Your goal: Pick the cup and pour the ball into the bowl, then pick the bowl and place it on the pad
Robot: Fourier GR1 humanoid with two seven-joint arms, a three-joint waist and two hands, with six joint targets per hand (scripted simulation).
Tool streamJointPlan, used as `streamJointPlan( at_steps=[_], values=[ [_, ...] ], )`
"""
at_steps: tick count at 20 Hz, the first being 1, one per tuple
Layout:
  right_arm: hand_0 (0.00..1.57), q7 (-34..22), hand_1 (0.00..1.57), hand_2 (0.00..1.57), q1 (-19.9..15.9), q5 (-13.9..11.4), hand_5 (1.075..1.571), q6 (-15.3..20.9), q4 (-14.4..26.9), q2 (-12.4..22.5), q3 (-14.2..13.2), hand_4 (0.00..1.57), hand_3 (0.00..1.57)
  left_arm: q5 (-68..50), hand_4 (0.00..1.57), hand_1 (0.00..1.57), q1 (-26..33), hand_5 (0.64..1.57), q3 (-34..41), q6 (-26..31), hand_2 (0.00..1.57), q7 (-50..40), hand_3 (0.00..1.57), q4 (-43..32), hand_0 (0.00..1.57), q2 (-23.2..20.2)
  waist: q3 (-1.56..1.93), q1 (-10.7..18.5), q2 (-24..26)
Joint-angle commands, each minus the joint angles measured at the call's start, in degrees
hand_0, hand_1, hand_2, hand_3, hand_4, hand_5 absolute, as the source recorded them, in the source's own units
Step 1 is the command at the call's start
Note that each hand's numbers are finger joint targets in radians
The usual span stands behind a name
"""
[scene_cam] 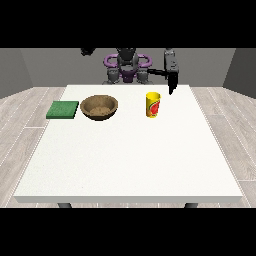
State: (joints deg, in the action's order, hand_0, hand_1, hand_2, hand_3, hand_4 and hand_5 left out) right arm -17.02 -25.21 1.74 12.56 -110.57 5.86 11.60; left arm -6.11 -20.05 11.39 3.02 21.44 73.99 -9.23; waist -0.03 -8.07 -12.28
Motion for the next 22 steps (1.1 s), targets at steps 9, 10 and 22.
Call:
streamJointPlan(
  at_steps=[9,10,22],
  values=[
    [0.0,-5.13,0.0,0.0,2.08,1.79,1.566,-3.33,-4.23,1.05,-3.82,0.0,0.0,1.38,0.0,0.0,-7.41,1.439,2.67,0.65,0.0,13.25,0.0,-24.73,0.0,-0.7,-0.01,-1.19,1.59],
    [0.0,0.29,0.0,0.0,5.12,6.36,1.567,-7.24,-5.41,3.24,-7.54,0.0,0.0,1.21,0.0,0.0,-4.8,1.432,3.49,-0.68,0.0,16.58,0.0,-23.49,0.0,0.22,0.01,-3.23,0.08],
    [0.0,2.54,0.0,0.0,6.77,12.99,1.566,-13.86,-6.59,8.03,-17.38,0.0,0.0,1.57,0.0,0.0,-11.36,1.426,4.83,-1.24,0.0,24.53,0.0,-37.28,0.0,-0.64,0.01,-4.46,-3.66]
  ],
)
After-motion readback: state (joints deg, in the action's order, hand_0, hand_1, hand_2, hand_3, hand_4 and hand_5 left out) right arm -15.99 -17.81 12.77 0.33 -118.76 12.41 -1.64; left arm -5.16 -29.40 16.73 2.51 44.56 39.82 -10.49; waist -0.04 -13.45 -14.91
